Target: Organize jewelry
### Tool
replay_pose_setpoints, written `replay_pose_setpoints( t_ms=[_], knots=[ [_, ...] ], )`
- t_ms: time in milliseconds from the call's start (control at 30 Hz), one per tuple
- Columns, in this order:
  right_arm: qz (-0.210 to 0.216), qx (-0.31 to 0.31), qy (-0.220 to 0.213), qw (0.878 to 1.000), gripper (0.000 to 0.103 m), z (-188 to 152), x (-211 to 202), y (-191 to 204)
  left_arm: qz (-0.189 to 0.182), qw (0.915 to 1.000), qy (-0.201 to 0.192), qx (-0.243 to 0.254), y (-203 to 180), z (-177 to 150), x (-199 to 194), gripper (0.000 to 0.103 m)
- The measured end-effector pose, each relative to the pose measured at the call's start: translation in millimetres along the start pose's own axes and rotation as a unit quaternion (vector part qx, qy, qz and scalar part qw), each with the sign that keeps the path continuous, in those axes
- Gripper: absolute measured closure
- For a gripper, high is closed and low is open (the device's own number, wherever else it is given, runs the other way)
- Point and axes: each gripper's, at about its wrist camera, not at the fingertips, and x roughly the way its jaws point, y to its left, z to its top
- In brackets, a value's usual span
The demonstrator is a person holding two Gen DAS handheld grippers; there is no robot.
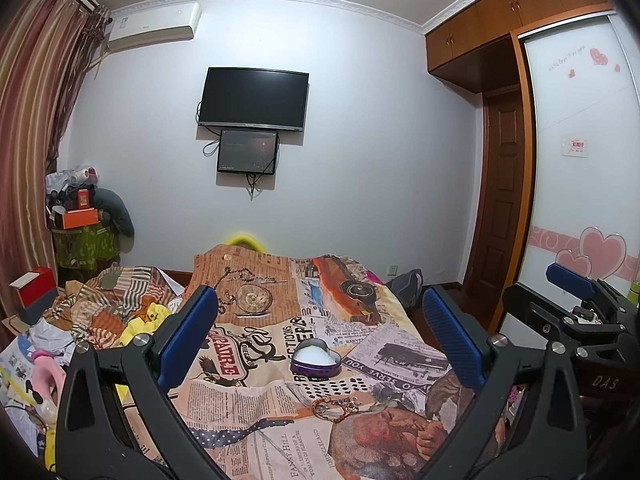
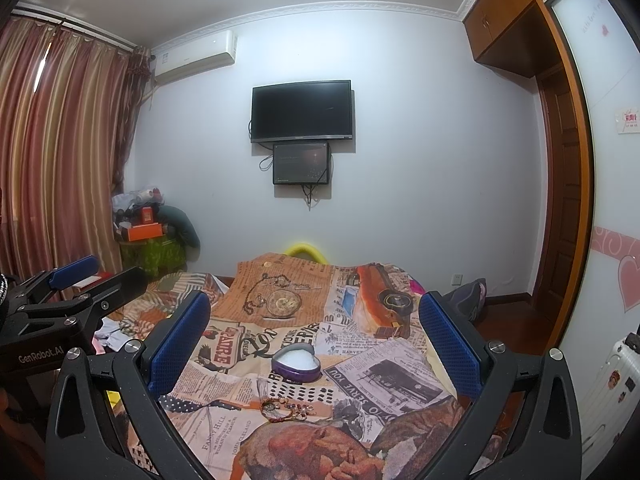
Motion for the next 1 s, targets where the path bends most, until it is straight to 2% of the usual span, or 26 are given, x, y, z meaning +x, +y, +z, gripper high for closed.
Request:
replay_pose_setpoints(
  t_ms=[1000],
  knots=[
    [0.0,0.001,0.003,1.0,0.0,-7.0,-1.2,5.5,0.001,0.9999,0.01,-0.002,-1.6,-5.5,8.2,0.0]
  ],
)
